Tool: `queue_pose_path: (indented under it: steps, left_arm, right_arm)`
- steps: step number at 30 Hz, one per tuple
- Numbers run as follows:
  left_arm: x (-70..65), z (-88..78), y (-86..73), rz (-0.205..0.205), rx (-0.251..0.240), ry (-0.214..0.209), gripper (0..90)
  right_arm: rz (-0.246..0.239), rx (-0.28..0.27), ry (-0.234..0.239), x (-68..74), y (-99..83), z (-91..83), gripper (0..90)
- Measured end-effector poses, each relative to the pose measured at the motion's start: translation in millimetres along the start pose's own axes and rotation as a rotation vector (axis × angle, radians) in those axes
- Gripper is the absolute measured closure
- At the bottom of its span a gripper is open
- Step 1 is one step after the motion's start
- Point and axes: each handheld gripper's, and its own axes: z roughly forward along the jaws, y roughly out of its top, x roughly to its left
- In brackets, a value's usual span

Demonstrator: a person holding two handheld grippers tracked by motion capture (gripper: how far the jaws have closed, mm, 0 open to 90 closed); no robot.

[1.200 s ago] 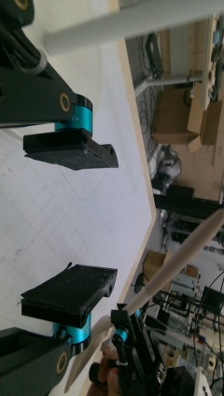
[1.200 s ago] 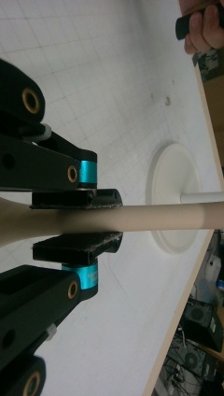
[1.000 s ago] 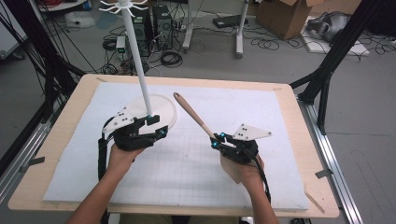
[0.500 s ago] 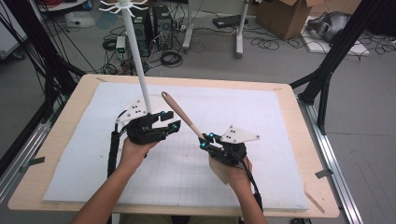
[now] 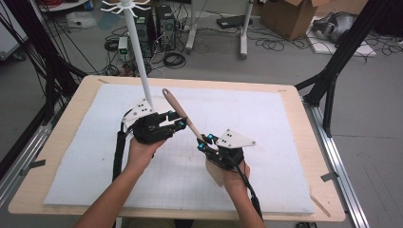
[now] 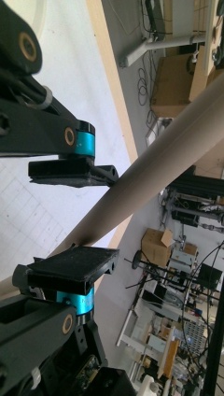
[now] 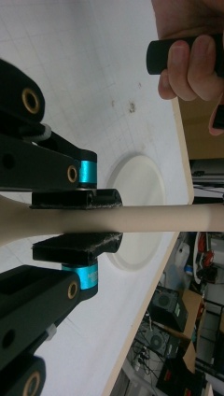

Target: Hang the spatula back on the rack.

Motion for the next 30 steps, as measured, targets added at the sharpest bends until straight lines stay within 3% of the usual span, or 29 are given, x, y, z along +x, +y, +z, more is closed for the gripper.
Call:
queue_pose_path:
  steps: [11, 18, 24, 30]
  left_arm:
    - [-5.2, 3.2, 5.9, -0.02, -0.014, -0.017, 61.6]
    - [-14.2, 6.3, 15.1, 0.027, -0.031, -0.028, 67.2]
    - [-17.3, 7.8, 18.5, 0.018, -0.051, -0.04, 69.8]
    - [-21.8, 8.9, 22.5, 0.037, -0.063, -0.046, 71.6]
  right_arm:
    - [-0.024, 0.007, -0.034, 6.1, 2.6, 3.6, 77.7]
    - [-0.037, -0.003, -0.042, 10.2, 9.1, 6.2, 77.7]
    - [-0.022, -0.009, -0.06, 13.3, 11.9, 7.9, 77.7]
    - [-0.01, -0.023, -0.076, 14.8, 14.6, 10.3, 77.6]
